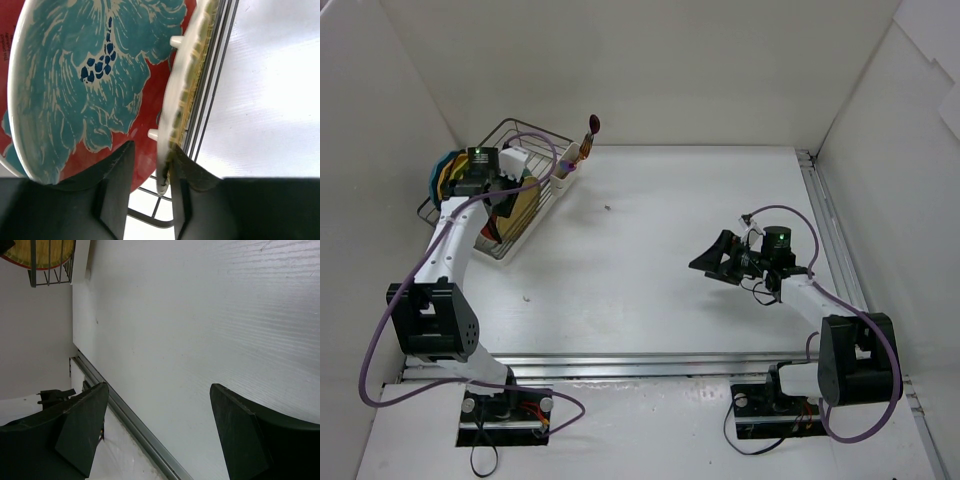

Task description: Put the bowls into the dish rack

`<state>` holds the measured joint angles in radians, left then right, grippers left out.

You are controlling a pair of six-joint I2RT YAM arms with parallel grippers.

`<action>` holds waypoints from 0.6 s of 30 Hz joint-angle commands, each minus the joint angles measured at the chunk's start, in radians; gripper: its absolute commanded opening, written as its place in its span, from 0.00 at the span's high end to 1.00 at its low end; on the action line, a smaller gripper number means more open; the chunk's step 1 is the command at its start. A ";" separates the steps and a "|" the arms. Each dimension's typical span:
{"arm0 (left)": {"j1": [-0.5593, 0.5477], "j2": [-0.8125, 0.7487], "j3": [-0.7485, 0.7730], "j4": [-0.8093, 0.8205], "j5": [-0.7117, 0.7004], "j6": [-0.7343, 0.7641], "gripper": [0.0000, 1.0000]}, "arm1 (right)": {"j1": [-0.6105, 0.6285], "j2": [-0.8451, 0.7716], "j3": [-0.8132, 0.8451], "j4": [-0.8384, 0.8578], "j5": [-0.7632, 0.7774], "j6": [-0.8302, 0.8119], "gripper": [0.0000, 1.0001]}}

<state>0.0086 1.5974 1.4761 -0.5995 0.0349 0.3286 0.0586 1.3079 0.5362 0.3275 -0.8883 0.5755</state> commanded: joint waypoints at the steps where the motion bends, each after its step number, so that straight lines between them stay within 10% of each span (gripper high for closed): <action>1: 0.010 -0.020 0.044 0.020 -0.010 -0.020 0.69 | -0.006 -0.002 0.007 0.064 -0.032 0.003 0.21; 18: 0.010 -0.125 0.064 0.055 0.028 -0.097 0.31 | -0.008 -0.117 0.039 -0.050 0.008 -0.029 0.20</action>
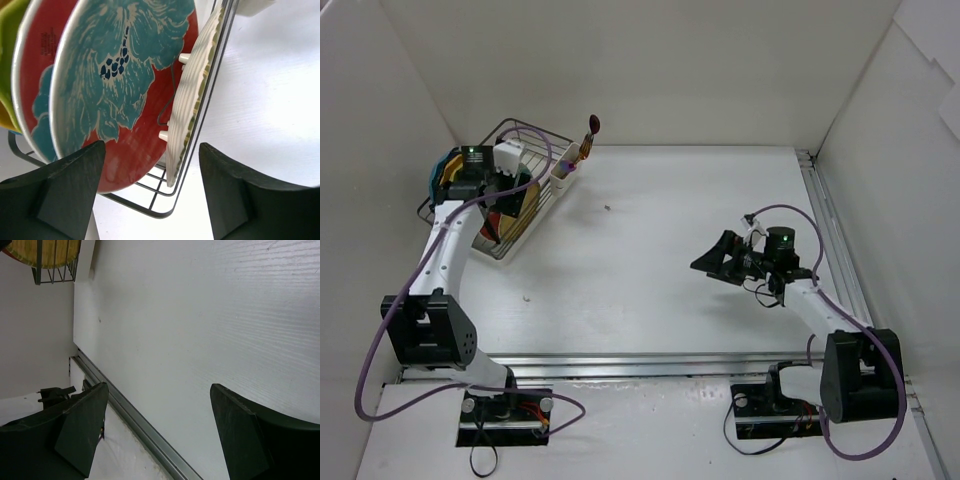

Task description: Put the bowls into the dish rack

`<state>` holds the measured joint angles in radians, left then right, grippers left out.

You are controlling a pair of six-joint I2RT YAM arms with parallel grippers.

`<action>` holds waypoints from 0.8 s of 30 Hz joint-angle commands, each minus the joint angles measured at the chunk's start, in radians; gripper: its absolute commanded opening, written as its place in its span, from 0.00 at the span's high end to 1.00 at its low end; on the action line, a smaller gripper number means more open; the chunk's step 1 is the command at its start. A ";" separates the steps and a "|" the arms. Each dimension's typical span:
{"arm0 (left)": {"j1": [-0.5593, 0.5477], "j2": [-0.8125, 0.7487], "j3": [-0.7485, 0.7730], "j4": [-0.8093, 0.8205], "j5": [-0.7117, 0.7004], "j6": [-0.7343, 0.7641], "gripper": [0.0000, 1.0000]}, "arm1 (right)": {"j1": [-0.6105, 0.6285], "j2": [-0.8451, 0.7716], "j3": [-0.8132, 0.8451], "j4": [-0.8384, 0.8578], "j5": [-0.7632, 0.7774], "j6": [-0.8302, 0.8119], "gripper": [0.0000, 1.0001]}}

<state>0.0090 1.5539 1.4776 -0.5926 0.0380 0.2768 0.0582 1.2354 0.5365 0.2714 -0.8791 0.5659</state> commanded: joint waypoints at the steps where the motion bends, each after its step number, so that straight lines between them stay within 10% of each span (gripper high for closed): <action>1: 0.009 -0.106 0.064 0.053 0.037 -0.050 0.28 | -0.006 -0.053 0.042 0.002 -0.001 -0.018 0.20; 11: 0.009 -0.389 0.020 0.102 0.000 -0.296 0.01 | -0.006 -0.286 0.195 -0.250 0.190 -0.103 0.02; 24: 0.009 -0.957 -0.377 0.109 0.020 -0.476 0.01 | -0.006 -0.586 0.238 -0.439 0.561 -0.186 0.02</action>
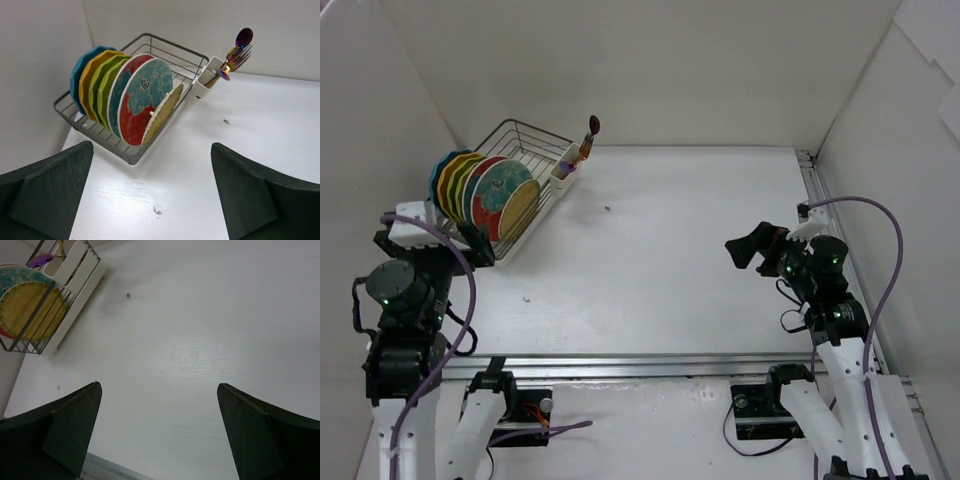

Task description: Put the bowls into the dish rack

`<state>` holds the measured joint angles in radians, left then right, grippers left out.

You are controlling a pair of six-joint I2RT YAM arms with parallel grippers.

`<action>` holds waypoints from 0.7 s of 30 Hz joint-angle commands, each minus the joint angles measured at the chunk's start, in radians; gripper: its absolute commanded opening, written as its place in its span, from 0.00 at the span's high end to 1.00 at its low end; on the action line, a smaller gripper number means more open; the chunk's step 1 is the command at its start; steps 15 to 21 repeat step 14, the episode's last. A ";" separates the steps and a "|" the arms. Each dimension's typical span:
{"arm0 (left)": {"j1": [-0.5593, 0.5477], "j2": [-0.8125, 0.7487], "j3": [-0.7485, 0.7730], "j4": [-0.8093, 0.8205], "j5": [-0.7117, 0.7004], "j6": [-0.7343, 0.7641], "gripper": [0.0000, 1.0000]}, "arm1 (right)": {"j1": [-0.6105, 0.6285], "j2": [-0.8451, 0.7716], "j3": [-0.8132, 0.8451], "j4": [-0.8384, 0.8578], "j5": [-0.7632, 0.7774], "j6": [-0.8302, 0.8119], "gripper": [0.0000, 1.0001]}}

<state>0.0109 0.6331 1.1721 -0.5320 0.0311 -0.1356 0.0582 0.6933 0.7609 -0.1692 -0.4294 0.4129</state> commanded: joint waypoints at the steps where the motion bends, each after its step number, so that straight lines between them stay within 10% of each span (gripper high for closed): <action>1: 0.008 -0.056 -0.125 0.056 0.023 -0.068 0.01 | -0.006 -0.060 0.008 0.000 0.145 -0.033 0.02; 21: -0.068 -0.104 -0.213 0.046 -0.072 -0.090 0.01 | -0.009 -0.136 -0.029 -0.001 0.265 -0.057 0.02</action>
